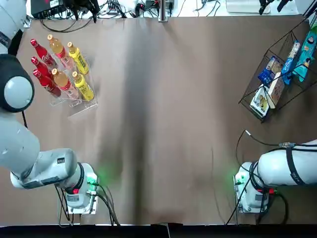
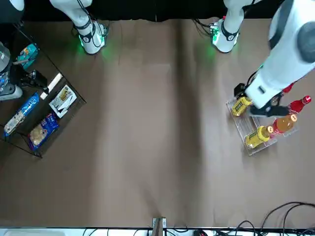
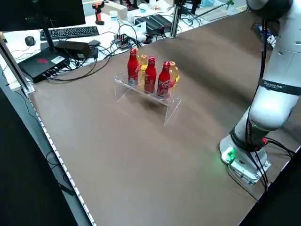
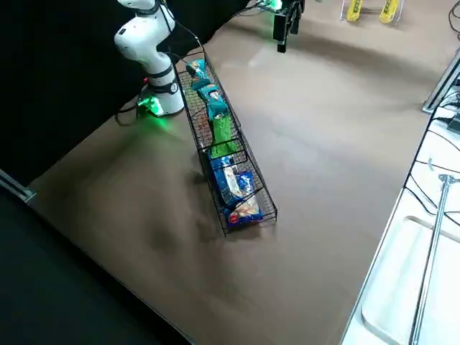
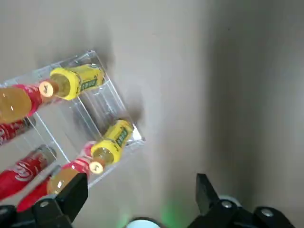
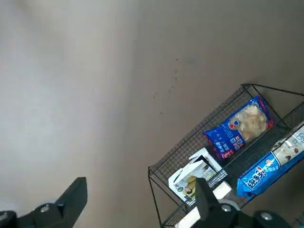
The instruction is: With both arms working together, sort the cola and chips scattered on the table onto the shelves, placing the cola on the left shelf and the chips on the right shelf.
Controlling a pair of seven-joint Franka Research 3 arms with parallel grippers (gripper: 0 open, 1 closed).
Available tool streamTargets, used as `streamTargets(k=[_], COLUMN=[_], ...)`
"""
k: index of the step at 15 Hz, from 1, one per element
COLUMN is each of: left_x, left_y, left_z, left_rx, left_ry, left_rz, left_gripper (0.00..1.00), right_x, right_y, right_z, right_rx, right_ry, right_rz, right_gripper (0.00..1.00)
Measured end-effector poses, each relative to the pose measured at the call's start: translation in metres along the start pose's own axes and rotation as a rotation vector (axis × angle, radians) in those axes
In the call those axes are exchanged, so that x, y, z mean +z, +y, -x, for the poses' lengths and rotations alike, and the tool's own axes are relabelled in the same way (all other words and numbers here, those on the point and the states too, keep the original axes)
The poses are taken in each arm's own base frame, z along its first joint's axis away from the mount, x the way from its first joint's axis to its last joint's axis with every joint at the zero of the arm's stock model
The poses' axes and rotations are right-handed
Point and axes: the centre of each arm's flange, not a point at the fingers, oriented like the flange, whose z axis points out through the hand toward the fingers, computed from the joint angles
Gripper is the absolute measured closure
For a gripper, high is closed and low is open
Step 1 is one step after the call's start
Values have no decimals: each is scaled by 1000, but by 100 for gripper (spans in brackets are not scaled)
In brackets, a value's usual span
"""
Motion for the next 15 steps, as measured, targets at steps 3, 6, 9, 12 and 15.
streamTargets(k=[3, 6, 9, 12, 15], left_x=[-44, -54, -50, -50, -49], left_y=[-32, -33, -26, -21, -17], left_z=[36, 59, 63, 64, 65], left_rx=[-31, 39, 153, 183, 192], left_ry=[20, -1, -26, -29, -31], left_rz=[63, 62, 57, 56, 54], left_gripper=[0, 0, 0, 0, 0], right_x=[1, 1, 1, 1, 1], right_y=[-5, -7, -8, -8, -8], right_z=[0, 0, 0, 0, 0], right_rx=[-10, -14, -14, -14, -14], right_ry=[-5, -7, -7, -7, -9], right_rz=[-1, -1, -1, -1, -1], right_gripper=[0, 0, 0, 0, 0])
